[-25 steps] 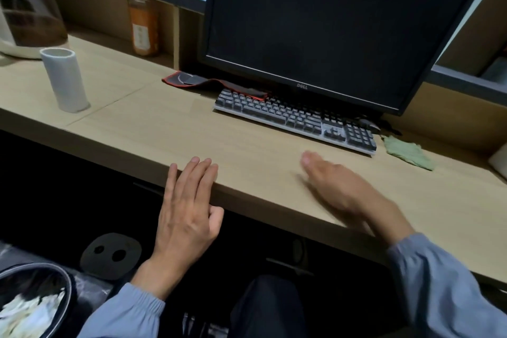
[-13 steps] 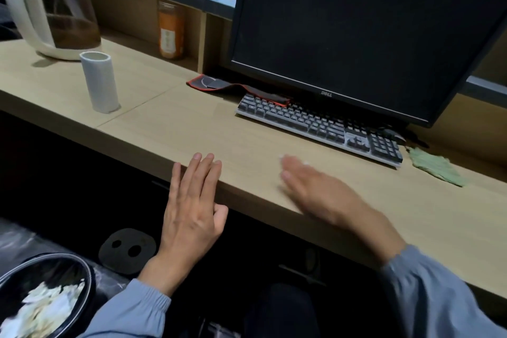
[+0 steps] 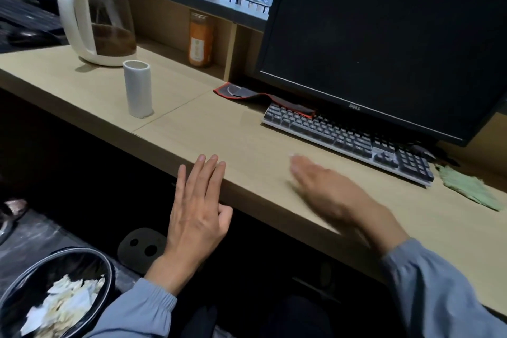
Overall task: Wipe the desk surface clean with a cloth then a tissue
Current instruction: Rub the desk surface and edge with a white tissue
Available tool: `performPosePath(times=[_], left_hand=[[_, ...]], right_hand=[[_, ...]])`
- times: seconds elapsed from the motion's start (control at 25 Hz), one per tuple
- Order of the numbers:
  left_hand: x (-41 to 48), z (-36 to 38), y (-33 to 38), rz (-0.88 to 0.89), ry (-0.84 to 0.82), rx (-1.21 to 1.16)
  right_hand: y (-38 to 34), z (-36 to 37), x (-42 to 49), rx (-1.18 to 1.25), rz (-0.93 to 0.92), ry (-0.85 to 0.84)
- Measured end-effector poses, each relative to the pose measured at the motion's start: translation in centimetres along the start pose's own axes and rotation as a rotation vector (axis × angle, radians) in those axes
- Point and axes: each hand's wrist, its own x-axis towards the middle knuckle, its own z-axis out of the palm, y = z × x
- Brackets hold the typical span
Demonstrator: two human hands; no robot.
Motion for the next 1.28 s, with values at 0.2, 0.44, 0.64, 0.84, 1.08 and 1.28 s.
performPosePath(times=[0.2,0.44,0.64,0.84,1.08,1.28], left_hand=[[0.3,-0.2,-1.2,-0.044,-0.008,-0.006],[0.4,-0.3,-3.7,-0.074,-0.021,0.029],[0.7,-0.8,-4.5,-0.126,0.004,0.009],[1.1,-0.5,-5.8,-0.14,-0.005,-0.02],[1.0,-1.2,-6.7,-0.169,-0.012,-0.027],[1.4,-1.1,-8.0,-0.173,0.012,-0.019]], right_hand=[[-3.3,0.4,1.3,0.084,0.013,0.071],[-6.1,0.8,3.0,0.066,-0.195,-0.026],[-3.8,-1.5,5.2,0.063,0.086,-0.016],[-12.5,1.6,6.9,0.098,-0.358,-0.03],[-6.3,-1.6,10.4,0.063,0.088,0.019],[-15.2,1.4,9.9,0.093,-0.364,-0.026]])
